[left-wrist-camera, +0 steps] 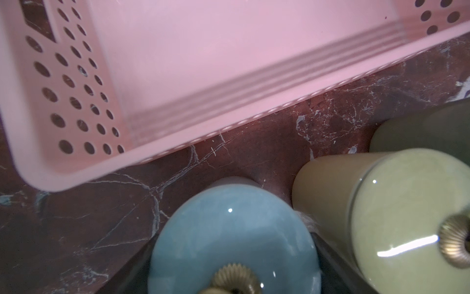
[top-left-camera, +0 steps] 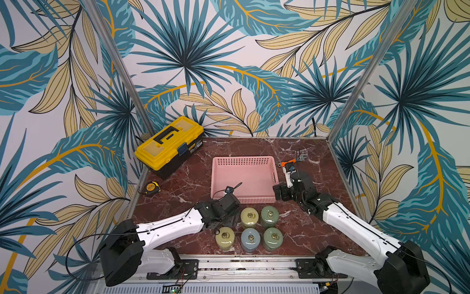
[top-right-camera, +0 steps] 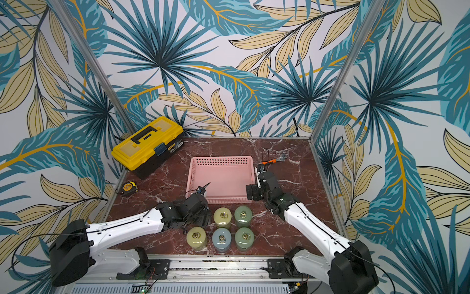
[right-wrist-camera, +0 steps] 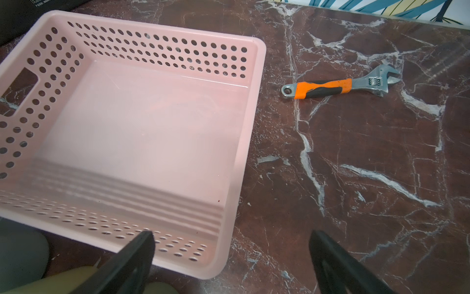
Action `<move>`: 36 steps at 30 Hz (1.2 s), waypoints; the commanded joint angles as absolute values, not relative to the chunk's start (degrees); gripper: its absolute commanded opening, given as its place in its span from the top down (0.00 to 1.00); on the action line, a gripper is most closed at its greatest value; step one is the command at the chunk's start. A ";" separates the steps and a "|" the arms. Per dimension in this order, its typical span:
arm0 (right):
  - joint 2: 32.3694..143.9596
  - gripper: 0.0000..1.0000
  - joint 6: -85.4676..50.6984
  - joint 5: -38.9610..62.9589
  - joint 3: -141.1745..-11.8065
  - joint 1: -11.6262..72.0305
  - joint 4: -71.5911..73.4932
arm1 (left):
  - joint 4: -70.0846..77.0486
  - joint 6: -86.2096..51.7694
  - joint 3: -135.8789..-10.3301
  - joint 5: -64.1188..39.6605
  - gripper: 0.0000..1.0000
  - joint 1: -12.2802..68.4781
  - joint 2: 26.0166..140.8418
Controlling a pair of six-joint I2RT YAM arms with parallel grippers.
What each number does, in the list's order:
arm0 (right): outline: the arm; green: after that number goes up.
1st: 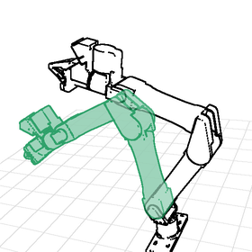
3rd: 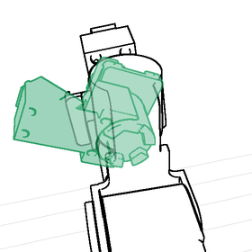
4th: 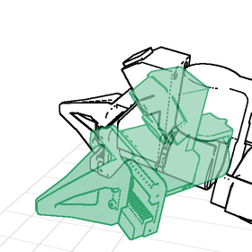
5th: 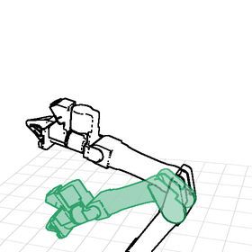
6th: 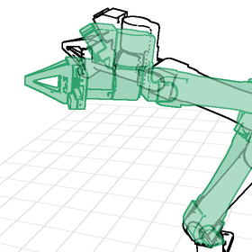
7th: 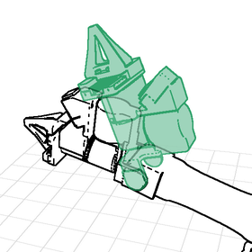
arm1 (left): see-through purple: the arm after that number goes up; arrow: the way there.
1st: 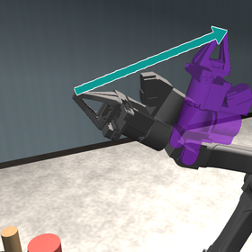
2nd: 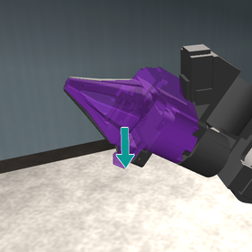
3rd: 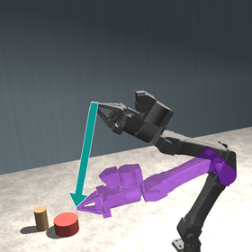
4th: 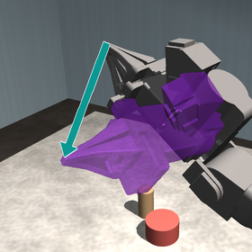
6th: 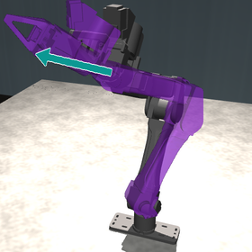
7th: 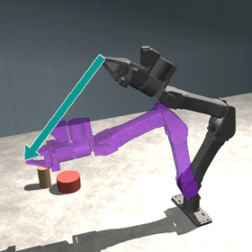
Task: Take the tea canister out of the basket
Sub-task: Place the tea canister at the center of the board.
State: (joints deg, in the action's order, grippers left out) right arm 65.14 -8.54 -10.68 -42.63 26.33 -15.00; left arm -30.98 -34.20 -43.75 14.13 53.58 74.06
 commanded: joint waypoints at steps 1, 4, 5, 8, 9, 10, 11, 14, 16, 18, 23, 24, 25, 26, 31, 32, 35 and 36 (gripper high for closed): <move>64.69 0.01 -9.03 -10.97 -41.47 26.15 -14.44 | -28.11 -35.11 -42.87 15.17 0.39 53.95 74.17; 64.69 0.01 -9.03 -10.98 -41.43 26.17 -14.41 | -28.21 -35.32 -42.97 15.31 0.33 54.11 74.42; 64.71 0.01 -9.06 -10.96 -41.44 26.19 -14.41 | -28.30 -35.31 -43.01 15.29 0.31 54.18 74.43; 64.69 0.01 -9.12 -10.95 -41.45 26.18 -14.41 | -28.63 -35.65 -43.23 15.47 0.21 54.24 74.70; 64.69 0.01 -9.10 -10.94 -41.40 26.19 -14.41 | -28.65 -35.72 -43.24 15.47 0.17 54.30 74.70; 64.75 0.01 -9.08 -10.93 -41.36 26.19 -14.41 | -28.78 -35.81 -43.29 15.47 0.14 54.38 74.79; 64.73 0.01 -9.05 -10.92 -41.39 26.17 -14.40 | -28.90 -35.92 -43.36 15.56 0.12 54.35 74.88; 64.68 0.01 -9.06 -10.98 -41.37 26.15 -14.44 | -29.34 -36.06 -43.57 15.83 0.05 54.37 74.80; 64.63 0.01 -9.09 -10.86 -41.39 26.19 -14.41 | -29.43 -36.20 -43.66 15.84 0.02 54.40 74.64; 64.70 0.01 -9.08 -10.94 -41.39 26.19 -14.46 | -29.69 -36.35 -43.77 16.08 0.00 54.38 74.42; 64.78 0.01 -9.11 -10.89 -41.38 26.19 -14.28 | -30.50 -36.72 -44.25 16.58 0.00 54.40 73.75; 64.78 0.01 -9.00 -10.88 -41.40 26.19 -14.31 | -30.74 -36.74 -44.45 16.62 0.00 54.33 73.59; 64.78 0.01 -9.01 -10.89 -41.44 26.15 -14.37 | -30.99 -36.72 -44.71 16.63 0.00 54.39 73.36; 64.69 0.01 -8.98 -10.90 -41.46 26.19 -14.44 | -31.43 -36.74 -45.10 16.69 0.00 54.39 73.07; 63.73 0.01 -8.89 -11.05 -41.55 26.19 -14.63 | -33.78 -36.26 -47.81 17.91 0.00 54.39 71.08; 63.41 0.01 -8.88 -10.97 -41.57 26.19 -14.81 | -34.23 -36.00 -48.42 18.19 0.00 54.36 70.62; 62.27 0.01 -8.80 -10.93 -41.53 26.19 -14.77 | -35.13 -35.24 -50.20 19.32 0.00 54.38 69.41; 61.93 0.01 -8.79 -10.82 -41.57 26.19 -14.78 | -35.31 -34.95 -50.72 19.78 0.00 54.40 69.07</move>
State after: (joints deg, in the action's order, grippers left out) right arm 63.55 -8.54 -10.68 -42.63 26.33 -14.92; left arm -33.76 -36.03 -47.11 17.43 54.19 71.11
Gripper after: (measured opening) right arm 0.993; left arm 0.999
